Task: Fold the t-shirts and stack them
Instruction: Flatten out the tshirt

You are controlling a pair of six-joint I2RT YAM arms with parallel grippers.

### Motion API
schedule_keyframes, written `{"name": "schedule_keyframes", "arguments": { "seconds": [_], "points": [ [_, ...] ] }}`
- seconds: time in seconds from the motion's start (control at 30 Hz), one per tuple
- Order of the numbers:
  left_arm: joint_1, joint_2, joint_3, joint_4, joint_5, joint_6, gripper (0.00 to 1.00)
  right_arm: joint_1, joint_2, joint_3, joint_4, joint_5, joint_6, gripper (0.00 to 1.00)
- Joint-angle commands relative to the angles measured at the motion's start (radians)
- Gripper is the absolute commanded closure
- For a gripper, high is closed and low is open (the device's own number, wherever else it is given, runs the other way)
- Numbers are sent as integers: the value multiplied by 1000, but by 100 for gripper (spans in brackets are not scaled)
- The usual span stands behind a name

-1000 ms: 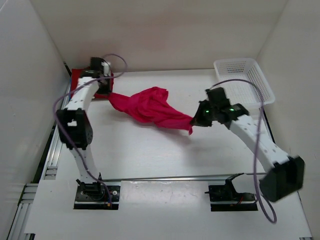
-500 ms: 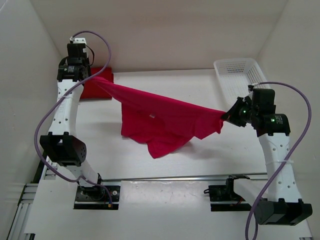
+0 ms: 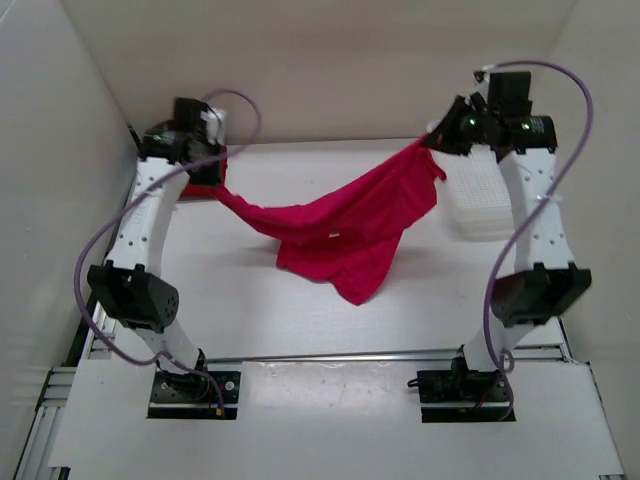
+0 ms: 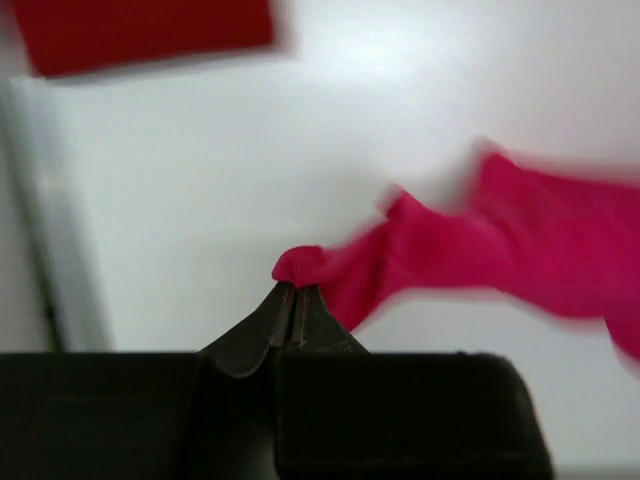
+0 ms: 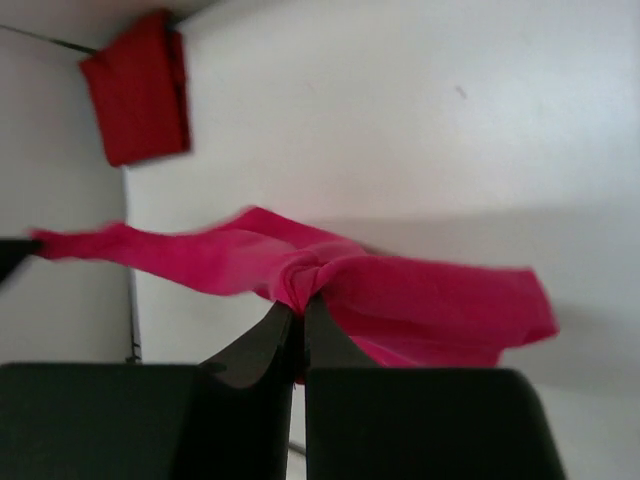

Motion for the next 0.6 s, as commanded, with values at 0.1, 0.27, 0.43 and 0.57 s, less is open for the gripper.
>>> {"name": "schedule_keyframes", "arguments": {
  "seconds": [0.1, 0.27, 0.43, 0.57],
  "points": [
    [-593, -229, -172, -173, 580, 1, 88, 27, 289, 370, 66, -142, 113, 70],
    [-926, -67, -45, -165, 647, 1, 12, -18, 299, 195, 36, -169, 84, 36],
    [-941, -83, -61, -113, 544, 1, 8, -18, 115, -59, -22, -2, -28, 34],
    [-718, -125, -141, 82, 397, 1, 11, 46, -141, -444, 53, 116, 4, 36]
  ]
}}
